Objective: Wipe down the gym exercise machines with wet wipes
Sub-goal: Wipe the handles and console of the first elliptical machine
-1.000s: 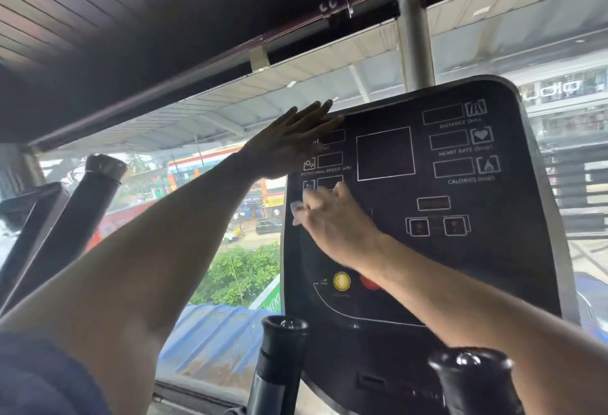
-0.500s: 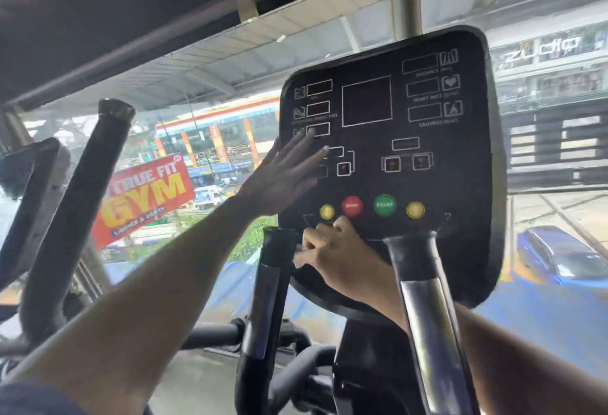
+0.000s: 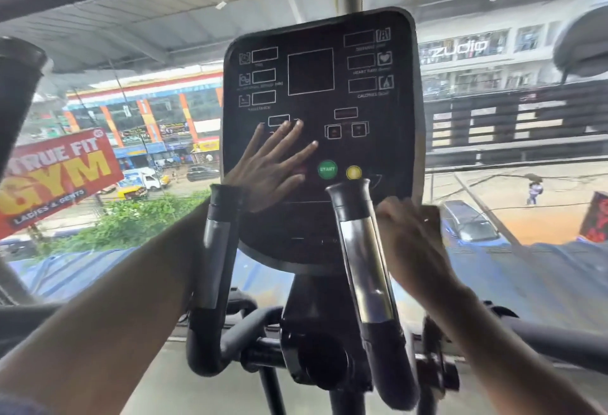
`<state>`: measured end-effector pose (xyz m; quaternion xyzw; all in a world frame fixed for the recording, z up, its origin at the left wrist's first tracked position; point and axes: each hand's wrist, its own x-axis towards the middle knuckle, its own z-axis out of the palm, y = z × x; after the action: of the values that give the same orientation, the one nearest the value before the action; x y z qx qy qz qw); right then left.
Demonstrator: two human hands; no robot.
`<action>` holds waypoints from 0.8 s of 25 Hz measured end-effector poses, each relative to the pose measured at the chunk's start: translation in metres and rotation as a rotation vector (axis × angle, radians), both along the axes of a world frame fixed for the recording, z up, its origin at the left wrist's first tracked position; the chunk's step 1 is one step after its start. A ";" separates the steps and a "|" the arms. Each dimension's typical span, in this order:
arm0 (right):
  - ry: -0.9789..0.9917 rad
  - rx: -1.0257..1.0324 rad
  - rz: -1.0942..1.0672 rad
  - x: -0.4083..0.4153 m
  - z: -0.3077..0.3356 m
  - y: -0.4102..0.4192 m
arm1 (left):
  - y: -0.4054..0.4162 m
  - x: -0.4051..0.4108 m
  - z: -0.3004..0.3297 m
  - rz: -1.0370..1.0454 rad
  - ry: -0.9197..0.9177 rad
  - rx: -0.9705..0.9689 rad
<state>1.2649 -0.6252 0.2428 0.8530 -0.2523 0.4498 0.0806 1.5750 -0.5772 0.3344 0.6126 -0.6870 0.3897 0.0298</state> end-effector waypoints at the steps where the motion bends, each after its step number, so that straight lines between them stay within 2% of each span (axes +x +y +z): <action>1: -0.016 0.004 -0.088 -0.004 0.007 -0.014 | 0.000 0.001 -0.002 -0.004 0.001 -0.008; 3: -0.090 0.082 -0.177 -0.005 0.016 -0.017 | -0.002 0.001 -0.003 -0.019 -0.002 -0.006; 8: -0.004 0.002 0.054 -0.004 -0.015 0.017 | 0.000 0.000 -0.002 -0.030 0.021 0.000; 13: -0.247 -0.007 -0.072 0.001 0.041 -0.056 | 0.001 0.000 -0.002 -0.037 0.006 -0.013; 17: -0.271 -0.038 -0.110 0.026 0.101 -0.095 | 0.001 0.002 -0.003 -0.040 0.003 -0.023; 20: -0.334 0.013 -0.106 0.026 0.106 -0.098 | 0.001 0.001 -0.002 -0.045 0.008 -0.022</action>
<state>1.2913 -0.7228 0.3485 0.7524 -0.3098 0.5787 0.0555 1.5761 -0.5763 0.3325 0.5984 -0.6960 0.3940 0.0480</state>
